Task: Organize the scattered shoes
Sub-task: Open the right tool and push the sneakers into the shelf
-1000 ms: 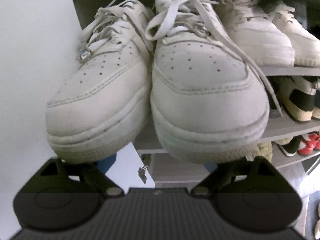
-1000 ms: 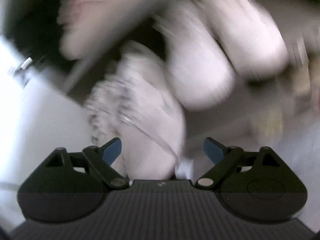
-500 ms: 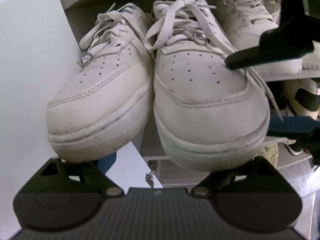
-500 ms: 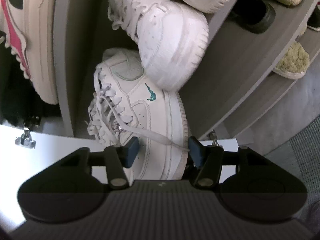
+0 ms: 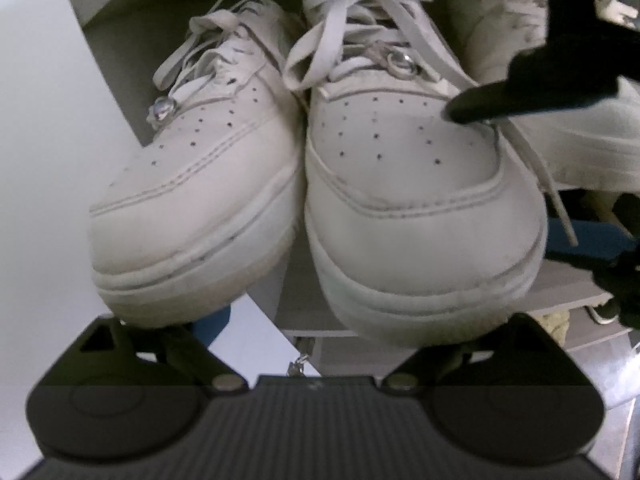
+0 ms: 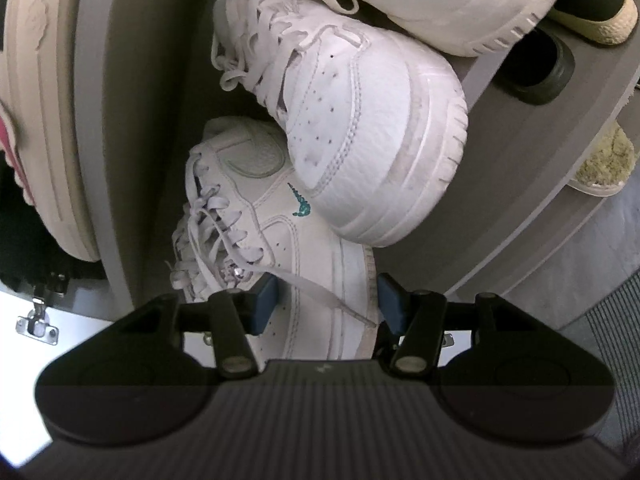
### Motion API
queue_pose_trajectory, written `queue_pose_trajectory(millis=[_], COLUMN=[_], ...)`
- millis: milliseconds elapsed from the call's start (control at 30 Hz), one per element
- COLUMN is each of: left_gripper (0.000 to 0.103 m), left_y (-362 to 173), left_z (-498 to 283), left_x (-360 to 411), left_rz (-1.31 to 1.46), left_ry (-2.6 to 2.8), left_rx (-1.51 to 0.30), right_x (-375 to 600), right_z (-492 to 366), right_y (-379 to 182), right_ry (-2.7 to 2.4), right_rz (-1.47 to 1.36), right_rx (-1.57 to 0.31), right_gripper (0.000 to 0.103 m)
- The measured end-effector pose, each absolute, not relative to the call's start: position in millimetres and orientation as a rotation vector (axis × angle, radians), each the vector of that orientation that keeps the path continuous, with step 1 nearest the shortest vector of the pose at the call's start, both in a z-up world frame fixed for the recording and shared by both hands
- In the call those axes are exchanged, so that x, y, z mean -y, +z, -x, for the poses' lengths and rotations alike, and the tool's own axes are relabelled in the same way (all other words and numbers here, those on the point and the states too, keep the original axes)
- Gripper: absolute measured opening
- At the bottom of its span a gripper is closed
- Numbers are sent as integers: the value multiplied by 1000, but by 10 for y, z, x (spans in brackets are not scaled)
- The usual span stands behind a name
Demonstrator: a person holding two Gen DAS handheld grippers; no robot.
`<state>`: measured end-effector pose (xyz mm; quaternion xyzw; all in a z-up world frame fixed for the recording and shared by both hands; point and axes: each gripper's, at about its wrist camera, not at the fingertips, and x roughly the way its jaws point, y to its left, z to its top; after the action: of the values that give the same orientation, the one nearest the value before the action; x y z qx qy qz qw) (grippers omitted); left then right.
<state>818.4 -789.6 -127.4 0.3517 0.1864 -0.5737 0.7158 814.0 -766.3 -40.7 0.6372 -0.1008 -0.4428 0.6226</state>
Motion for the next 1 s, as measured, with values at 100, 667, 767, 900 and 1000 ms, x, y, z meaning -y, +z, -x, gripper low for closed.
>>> queue_pose_trajectory(millis=[100, 667, 767, 900, 1000], left_gripper=[93, 89, 86, 92, 92], left_y=[-1280, -1282, -1337, -1381, -1289], left_z=[-8193, -8236, -8278, -8239, -8168], left_x=[7902, 8354, 8412, 8267, 7964], left_rz=[-786, -820, -849, -863, -883], left_ry=[-1278, -1277, -1276, -1278, -1317], left_rx=[-406, -387, -435, -409, -363], right_x=[7454, 7702, 7789, 7685, 7504], right_z=[-8020, -8223, -8244, -8207, -8140], right_y=[-374, -412, -454, -436, -358], right_ry=[-978, -1003, -1012, -994, -1000], right_rz=[-1454, -1409, -1420, -1414, -1371], right_rx=[241, 235, 242, 252, 234], right_gripper=[59, 58, 59, 59, 59])
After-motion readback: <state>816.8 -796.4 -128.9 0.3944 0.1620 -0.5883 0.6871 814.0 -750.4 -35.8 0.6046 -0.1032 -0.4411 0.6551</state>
